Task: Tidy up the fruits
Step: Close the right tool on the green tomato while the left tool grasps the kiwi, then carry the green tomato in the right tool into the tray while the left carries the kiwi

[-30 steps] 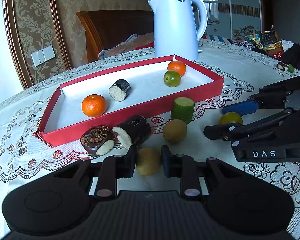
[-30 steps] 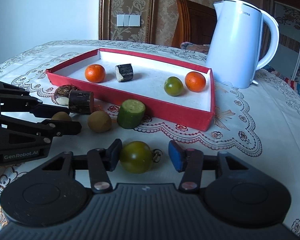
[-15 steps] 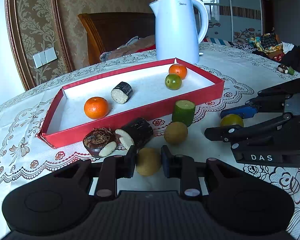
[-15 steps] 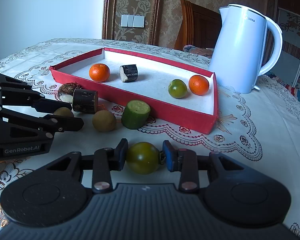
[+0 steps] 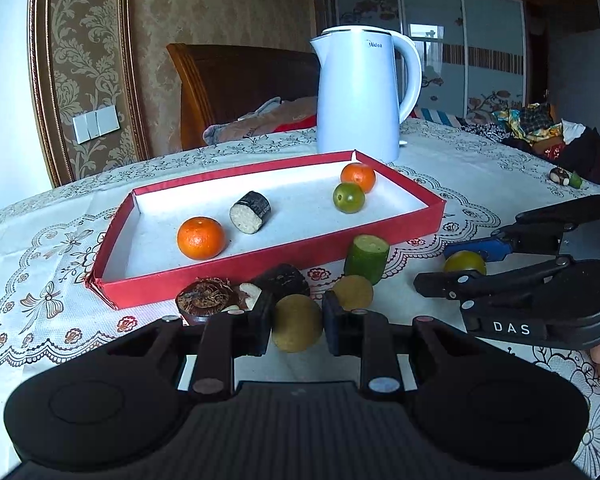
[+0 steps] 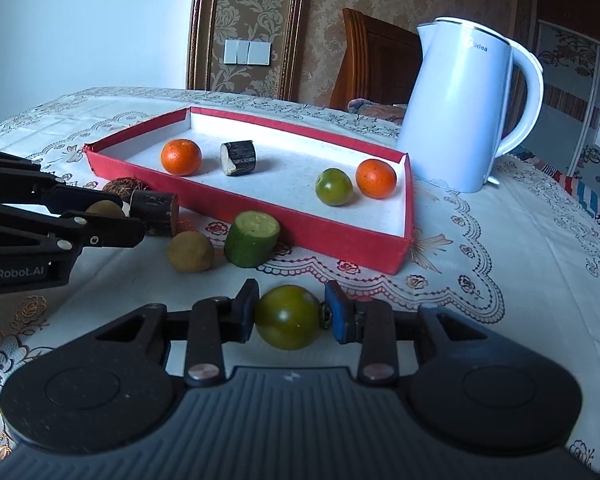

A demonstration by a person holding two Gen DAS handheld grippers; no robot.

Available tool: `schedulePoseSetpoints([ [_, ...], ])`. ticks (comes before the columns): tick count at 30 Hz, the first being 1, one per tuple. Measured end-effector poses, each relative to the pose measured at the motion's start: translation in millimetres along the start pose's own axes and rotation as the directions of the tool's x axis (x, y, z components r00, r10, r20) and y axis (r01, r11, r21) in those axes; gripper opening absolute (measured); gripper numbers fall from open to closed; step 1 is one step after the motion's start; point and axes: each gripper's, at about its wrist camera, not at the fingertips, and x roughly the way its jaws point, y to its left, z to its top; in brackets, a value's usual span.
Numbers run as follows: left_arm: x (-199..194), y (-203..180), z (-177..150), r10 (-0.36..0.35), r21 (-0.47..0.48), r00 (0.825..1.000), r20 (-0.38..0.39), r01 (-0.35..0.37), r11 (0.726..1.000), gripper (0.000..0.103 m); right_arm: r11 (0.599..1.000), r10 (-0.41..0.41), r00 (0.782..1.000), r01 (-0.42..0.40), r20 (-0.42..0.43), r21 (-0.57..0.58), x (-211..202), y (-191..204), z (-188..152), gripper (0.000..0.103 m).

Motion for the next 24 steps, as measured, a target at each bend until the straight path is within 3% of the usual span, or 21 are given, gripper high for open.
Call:
schedulePoseSetpoints([
  [5,-1,5,5,-0.010,-0.029,1.000,0.007,0.010,1.000,0.026,1.000,-0.011,1.000,0.011,0.019,0.010,-2,-4,4,0.034],
  [12,5,17,25,0.032,-0.064,0.999,0.021,-0.031,0.997,0.026,0.997,-0.048,0.996,0.044,0.075,0.057,-1,-19,30,0.034],
  [24,51,50,64,0.107,-0.149,0.994,-0.002,-0.106,0.983,0.026,0.992,-0.095,0.994,0.090,0.062,0.090,58,-24,82,0.034],
])
